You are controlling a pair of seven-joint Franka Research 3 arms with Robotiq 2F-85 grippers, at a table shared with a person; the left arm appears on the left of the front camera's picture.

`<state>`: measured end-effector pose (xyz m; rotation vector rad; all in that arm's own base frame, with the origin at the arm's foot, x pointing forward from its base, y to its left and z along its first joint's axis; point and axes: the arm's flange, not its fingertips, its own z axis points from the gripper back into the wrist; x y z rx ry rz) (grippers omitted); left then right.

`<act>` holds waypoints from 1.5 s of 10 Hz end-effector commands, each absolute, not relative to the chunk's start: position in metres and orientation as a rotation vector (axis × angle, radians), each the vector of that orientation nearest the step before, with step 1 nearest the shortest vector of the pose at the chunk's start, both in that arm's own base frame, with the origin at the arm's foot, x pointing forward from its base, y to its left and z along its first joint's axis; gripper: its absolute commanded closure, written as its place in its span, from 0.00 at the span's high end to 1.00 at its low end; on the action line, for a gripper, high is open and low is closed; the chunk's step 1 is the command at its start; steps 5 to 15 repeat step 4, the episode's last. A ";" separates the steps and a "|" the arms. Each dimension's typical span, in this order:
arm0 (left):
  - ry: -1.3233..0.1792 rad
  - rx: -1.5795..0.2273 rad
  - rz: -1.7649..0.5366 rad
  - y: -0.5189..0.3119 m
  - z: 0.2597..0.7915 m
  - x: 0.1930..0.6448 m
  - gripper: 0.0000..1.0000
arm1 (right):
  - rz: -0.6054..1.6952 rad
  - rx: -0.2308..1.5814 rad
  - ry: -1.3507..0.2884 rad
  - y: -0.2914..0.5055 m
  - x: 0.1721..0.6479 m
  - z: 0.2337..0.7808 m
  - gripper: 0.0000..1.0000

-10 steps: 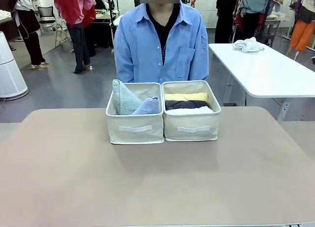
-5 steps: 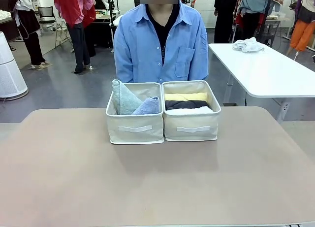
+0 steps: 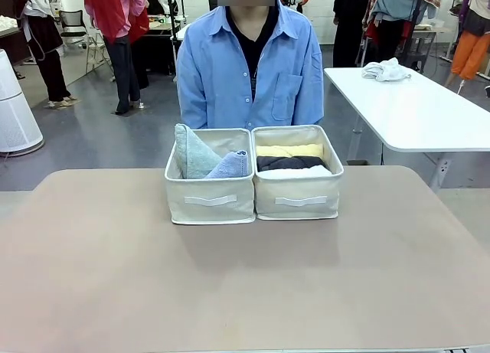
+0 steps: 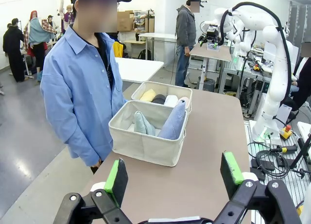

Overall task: Sort the towels based on their folding style.
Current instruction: Pick up another triangle-folded towel from the table and place it in the left Fabric basket.

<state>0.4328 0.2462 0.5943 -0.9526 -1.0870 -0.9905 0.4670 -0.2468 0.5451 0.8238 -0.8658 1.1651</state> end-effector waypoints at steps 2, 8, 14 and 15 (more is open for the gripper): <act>-1.094 -0.956 -0.995 0.246 0.596 0.431 1.00 | 1.154 0.815 -0.854 -0.243 0.465 0.542 1.00; -1.094 -0.956 -0.995 0.246 0.596 0.431 1.00 | 1.154 0.815 -0.854 -0.243 0.465 0.542 1.00; -1.094 -0.956 -0.995 0.246 0.596 0.431 1.00 | 1.154 0.815 -0.854 -0.243 0.465 0.542 1.00; -1.094 -0.956 -0.995 0.246 0.596 0.431 1.00 | 1.154 0.815 -0.854 -0.243 0.465 0.542 1.00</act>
